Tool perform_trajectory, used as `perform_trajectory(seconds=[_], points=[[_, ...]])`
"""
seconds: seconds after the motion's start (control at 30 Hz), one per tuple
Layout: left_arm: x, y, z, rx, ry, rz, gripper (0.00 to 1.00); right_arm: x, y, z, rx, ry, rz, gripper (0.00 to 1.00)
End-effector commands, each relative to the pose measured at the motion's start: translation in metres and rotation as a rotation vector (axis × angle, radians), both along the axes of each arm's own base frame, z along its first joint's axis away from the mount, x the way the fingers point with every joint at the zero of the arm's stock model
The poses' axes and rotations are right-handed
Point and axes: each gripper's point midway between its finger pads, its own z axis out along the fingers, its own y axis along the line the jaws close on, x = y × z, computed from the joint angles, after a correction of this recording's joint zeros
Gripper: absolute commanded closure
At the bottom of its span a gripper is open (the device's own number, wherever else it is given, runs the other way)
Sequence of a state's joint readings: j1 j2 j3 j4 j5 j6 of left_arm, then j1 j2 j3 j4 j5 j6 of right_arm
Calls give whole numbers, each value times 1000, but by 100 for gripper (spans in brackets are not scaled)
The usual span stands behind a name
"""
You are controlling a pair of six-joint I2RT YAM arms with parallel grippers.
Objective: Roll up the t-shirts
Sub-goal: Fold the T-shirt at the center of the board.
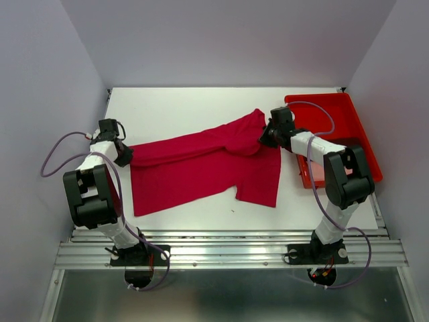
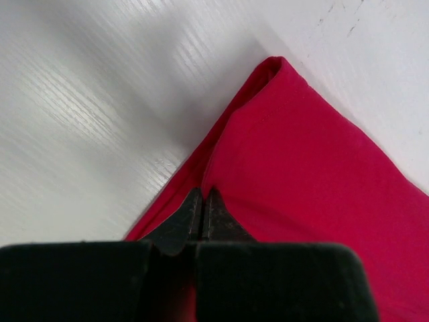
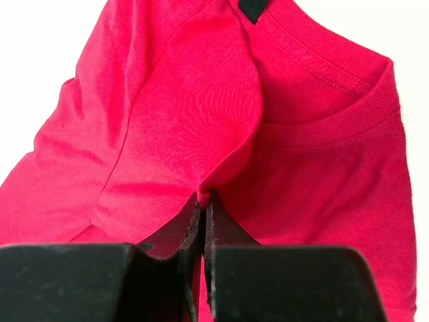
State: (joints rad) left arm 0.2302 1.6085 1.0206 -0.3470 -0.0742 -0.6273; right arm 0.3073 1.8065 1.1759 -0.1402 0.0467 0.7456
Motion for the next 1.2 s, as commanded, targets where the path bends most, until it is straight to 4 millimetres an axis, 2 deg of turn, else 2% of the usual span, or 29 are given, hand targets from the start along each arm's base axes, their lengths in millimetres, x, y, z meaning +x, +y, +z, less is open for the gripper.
perform_trajectory(seconds=[0.0,0.23,0.27,0.33,0.4,0.43,0.47,0.6,0.73,0.87,0.97,1.17], points=[[-2,-3,4,-2,-24,-4,100,10,-4,16,-5,-67,-28,99],[-8,-13,-4,-45,-19,-25,100,7,-3,12,-4,-53,-19,99],[-9,-14,-3,-50,-19,-28,97,6,-3,11,-2,-50,-19,99],[-9,-16,2,-56,-25,-39,79,6,-2,10,-3,-48,-15,99],[-8,-16,13,-49,-52,-41,53,7,-2,10,-4,-48,-14,99],[-4,-14,22,-40,-74,-42,36,7,-2,9,-4,-47,-13,99],[-2,-13,28,-32,-91,-44,32,6,-2,9,-5,-44,-12,99],[14,-9,68,25,-195,-42,32,6,-3,11,-7,-49,-13,99],[30,-16,82,26,-245,-84,34,6,-3,12,-7,-48,-12,99],[47,-37,75,-28,-272,-159,37,6,-3,13,-12,-49,-11,99],[56,-47,56,-65,-251,-194,38,6,-4,15,-14,-49,-11,99],[60,-51,22,-100,-162,-208,40,2,-5,20,-16,-51,-4,99]])
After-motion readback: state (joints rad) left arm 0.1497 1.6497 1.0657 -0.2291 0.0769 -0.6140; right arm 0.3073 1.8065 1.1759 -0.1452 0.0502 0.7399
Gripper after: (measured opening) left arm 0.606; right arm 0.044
